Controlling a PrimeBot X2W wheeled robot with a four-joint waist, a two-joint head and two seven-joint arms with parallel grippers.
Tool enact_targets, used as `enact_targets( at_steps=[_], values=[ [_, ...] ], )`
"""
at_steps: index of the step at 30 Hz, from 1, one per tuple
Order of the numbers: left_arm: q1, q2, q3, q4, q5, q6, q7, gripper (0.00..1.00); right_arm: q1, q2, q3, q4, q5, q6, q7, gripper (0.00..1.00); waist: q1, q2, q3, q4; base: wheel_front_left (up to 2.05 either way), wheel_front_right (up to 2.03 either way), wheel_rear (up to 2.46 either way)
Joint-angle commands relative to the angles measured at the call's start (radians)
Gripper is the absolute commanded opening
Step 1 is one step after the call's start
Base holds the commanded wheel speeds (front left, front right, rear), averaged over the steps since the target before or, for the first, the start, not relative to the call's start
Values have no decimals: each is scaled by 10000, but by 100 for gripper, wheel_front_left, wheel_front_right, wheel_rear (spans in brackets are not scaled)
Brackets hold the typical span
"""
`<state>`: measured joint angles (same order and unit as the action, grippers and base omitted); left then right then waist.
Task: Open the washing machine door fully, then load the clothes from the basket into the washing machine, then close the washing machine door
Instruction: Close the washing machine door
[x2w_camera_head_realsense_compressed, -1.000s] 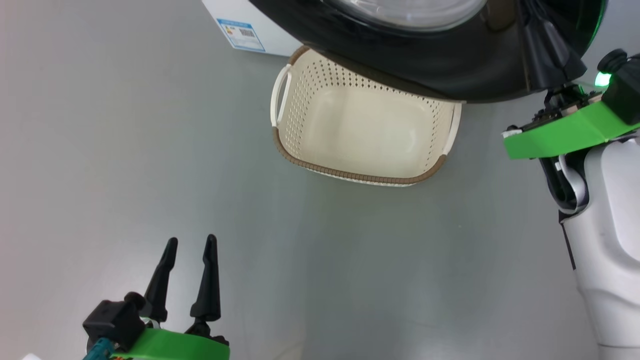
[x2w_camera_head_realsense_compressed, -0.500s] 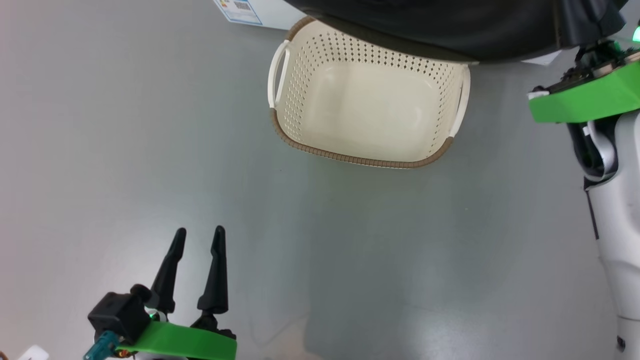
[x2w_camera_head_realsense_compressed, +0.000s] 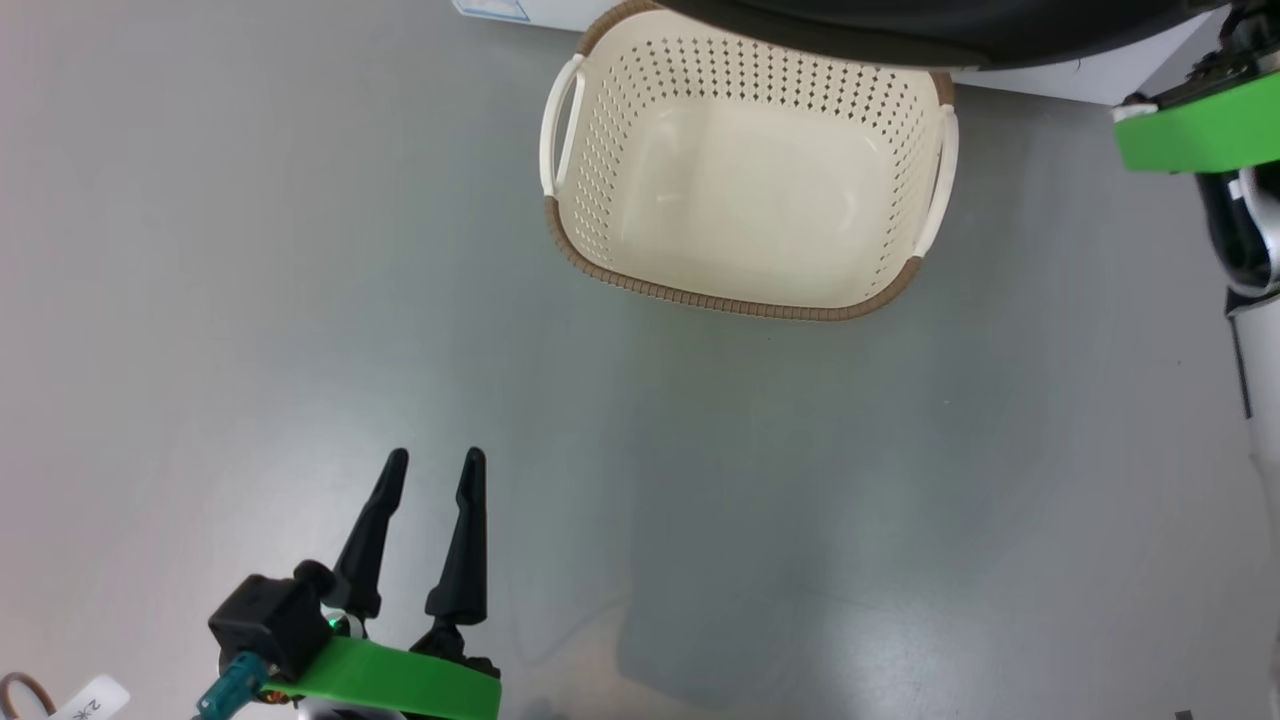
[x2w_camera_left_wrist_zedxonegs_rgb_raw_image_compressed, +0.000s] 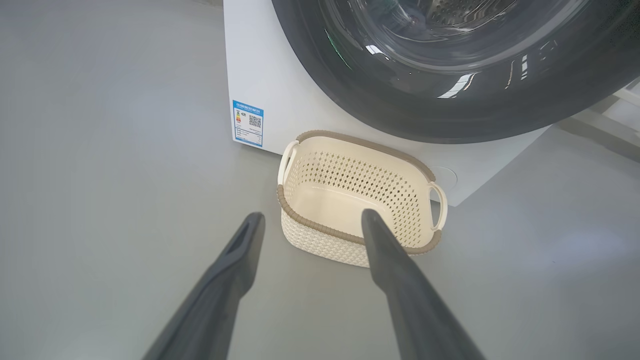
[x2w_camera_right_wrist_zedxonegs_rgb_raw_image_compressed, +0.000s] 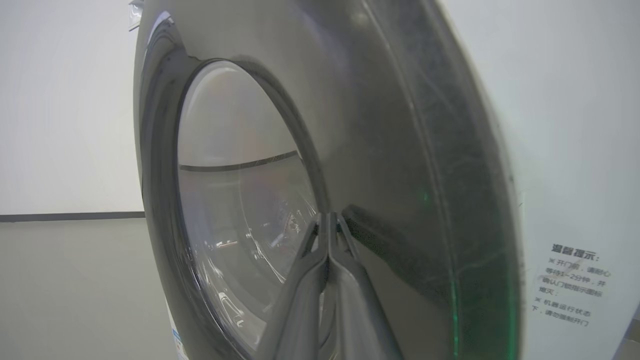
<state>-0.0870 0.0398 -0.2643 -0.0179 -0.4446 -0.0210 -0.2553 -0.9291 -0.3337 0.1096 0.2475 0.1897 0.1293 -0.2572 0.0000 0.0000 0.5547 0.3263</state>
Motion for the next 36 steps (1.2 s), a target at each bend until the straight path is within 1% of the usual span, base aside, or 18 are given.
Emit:
enact_targets(
  at_steps=[1,11,23,29,36],
  values=[
    [-55,104,300,-210,6,22,-65,100,-153,0,13,-198,-74,14,-46,0,0,0,30,24,0,0,0],
    [-27,104,321,-149,141,-84,-65,100,-881,-384,-23,131,-260,14,-46,0,0,0,170,104,0,0,0],
    [41,104,265,-28,344,-295,-65,100,-1466,-829,-22,673,-507,14,-46,0,0,0,141,419,0,0,0],
    [-48,104,216,-78,373,-317,-65,100,-1885,-964,-83,1024,-670,14,-46,0,0,0,182,526,0,0,0],
    [-35,104,132,-190,354,-280,-65,100,-2448,-1137,-194,1610,-1130,14,-46,0,0,0,246,525,0,0,0]
  ],
)
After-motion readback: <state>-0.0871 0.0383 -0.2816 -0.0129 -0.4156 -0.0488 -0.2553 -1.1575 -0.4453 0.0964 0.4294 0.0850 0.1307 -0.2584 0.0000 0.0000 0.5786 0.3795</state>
